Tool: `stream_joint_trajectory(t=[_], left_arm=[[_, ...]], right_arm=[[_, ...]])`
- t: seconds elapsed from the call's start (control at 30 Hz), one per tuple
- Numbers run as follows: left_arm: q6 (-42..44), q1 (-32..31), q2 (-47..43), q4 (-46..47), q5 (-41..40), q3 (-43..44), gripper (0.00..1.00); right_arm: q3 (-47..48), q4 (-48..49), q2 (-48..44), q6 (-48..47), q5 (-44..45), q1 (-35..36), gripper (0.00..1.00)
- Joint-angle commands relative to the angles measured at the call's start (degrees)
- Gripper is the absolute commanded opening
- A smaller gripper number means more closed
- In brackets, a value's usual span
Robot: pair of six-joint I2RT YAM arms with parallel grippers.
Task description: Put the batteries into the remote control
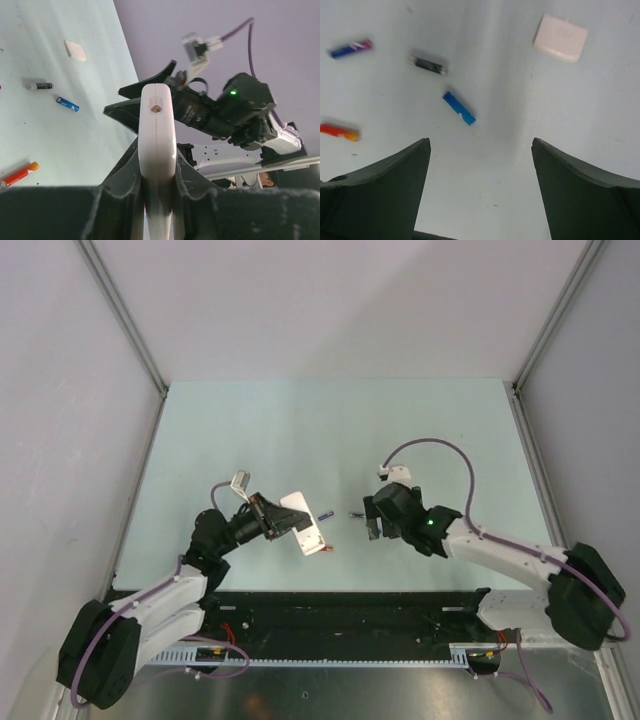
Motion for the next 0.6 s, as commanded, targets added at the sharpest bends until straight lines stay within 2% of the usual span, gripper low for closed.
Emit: stream_joint_trajectory(t=[0.0, 0.17, 0.23, 0.27, 0.3, 0.4, 0.57], left_arm=[[1.4, 0.6, -1.7, 1.4, 1.8, 0.1, 0.00], [2.8, 0.6, -5.4, 1.5, 0.2, -0.8, 0.10], [3.2, 0.6, -6.8, 1.5, -0.1, -1.0, 0.09], [3.2, 0.6, -7.1, 1.5, -0.2, -1.1, 0.00], [3.2, 0.6, -7.5, 1.5, -0.4, -1.2, 0.00], [3.0, 0.6, -9.6, 1.5, -1.4, -2.0, 0.00], [2.8, 0.6, -11.2, 1.6, -2.0, -2.3, 0.00]], right_arm=[[-0.1, 4.9, -8.0, 3.2, 2.9, 1.0, 0.90], [-3.1, 7.3, -14.0, 4.3, 1.2, -0.5, 0.96], [-6.6, 10.9, -18.2, 5.5, -4.6, -3.1, 0.98], [-7.8, 11.9, -19.3, 6.7, -6.6, -4.5, 0.96], [-8.8, 14.0, -20.4, 8.7, -8.6, -8.1, 0.93], [-11.3, 15.6, -22.1, 10.0, -16.0, -13.2, 0.84], [-11.3, 15.4, -21.1, 8.5, -16.0, -12.6, 0.75]])
